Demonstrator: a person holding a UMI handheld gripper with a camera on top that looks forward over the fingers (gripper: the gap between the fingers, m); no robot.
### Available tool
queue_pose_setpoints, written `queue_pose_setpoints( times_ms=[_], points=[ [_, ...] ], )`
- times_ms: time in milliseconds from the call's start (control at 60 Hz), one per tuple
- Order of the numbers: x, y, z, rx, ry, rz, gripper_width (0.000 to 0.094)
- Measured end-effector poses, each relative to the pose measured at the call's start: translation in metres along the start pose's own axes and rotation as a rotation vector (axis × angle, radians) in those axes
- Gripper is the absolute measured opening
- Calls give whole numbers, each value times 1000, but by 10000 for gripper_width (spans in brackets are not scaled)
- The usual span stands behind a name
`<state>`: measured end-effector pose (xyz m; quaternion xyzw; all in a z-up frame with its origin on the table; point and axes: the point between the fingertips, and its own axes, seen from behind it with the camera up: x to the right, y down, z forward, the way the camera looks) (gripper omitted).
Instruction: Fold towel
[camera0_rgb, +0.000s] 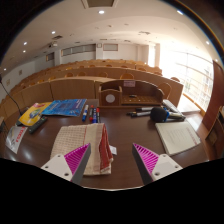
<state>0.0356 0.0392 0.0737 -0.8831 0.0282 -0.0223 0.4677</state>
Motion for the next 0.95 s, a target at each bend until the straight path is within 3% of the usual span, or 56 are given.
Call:
queue_pose_setpoints(
  times_ms=[383, 667, 950],
  points=[
    [-68, 10, -166, 44, -101, -120, 850],
    [-106, 54, -280, 73, -55, -107, 851],
    [-120, 87, -349, 74, -5, -102, 852]
  ],
)
